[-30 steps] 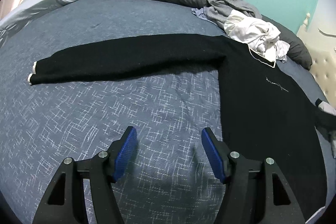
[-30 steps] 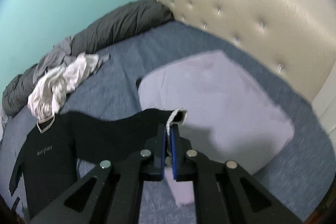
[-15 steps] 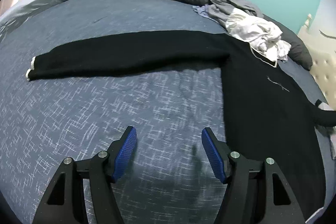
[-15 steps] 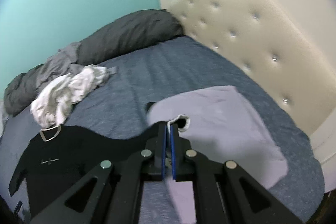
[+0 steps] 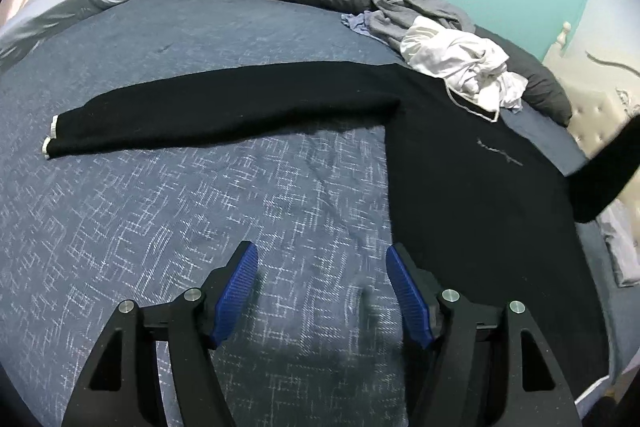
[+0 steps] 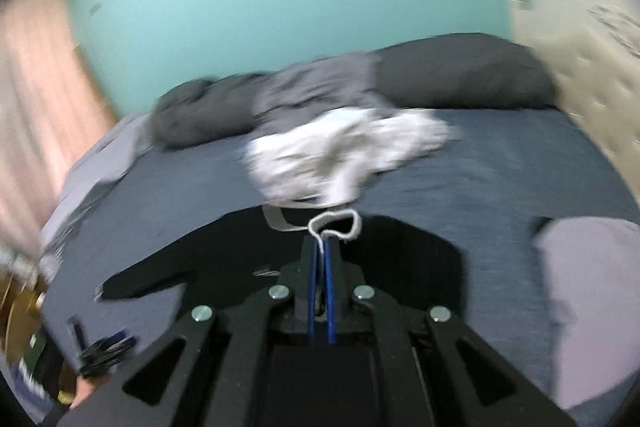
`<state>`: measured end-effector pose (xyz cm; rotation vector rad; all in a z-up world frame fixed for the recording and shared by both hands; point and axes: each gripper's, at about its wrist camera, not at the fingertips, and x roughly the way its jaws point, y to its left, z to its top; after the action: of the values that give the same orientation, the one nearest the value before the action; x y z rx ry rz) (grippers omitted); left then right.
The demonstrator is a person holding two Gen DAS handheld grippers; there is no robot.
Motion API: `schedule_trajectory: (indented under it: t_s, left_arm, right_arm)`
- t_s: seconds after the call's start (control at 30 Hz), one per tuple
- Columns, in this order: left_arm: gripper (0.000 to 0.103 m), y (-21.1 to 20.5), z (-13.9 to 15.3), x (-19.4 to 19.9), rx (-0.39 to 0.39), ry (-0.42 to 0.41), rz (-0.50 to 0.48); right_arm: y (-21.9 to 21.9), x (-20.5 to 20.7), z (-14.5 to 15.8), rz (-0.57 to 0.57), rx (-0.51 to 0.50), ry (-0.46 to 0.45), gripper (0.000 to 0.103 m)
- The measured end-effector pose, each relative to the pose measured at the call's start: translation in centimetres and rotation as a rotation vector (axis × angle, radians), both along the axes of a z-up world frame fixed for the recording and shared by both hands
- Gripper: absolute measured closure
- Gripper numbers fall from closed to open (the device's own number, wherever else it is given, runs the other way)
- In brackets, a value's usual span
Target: Fold clothes
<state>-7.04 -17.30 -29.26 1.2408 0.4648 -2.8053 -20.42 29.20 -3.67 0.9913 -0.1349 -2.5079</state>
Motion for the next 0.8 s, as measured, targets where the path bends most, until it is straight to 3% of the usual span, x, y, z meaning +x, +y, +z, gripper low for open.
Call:
schedule_trajectory:
  t_s: [0.13, 0.37, 0.53, 0.7, 0.73, 0.8]
  left_arm:
    - [0.032, 0.1, 0.0, 0.7, 0.013, 0.001, -0.025]
    - [0.031, 0.2, 0.7, 1.6, 0.003, 0.023, -0.071]
    - [0.027, 0.0, 0.6, 2.0, 0.007, 0.017, -0.083]
    - [0.027, 0.2, 0.8, 2.0, 0.005, 0.023, -0.095]
    - [0.027, 0.3, 0.8, 2.0, 0.004, 0.024, -0.098]
    - [0.027, 0.6, 0.9, 1.9, 0.000, 0.025, -0.109]
  right_arm:
    - [-9.0, 2.3, -1.7, 0.147, 0.000, -0.035, 0.100]
    - [-20.5, 5.6, -9.6, 0.318, 0.057, -0.187, 0.100]
    - [-23.0, 6.6, -15.7, 0.355, 0.095, -0.291, 0.100]
    - [-23.1, 6.6, -18.9, 0.353, 0.125, -0.345, 0.097]
    - [-23.2, 6.6, -19.2, 0.353, 0.138, -0.342, 0.093]
    - [-23.2, 6.7, -19.4, 0.347, 0.167, -0.332, 0.075]
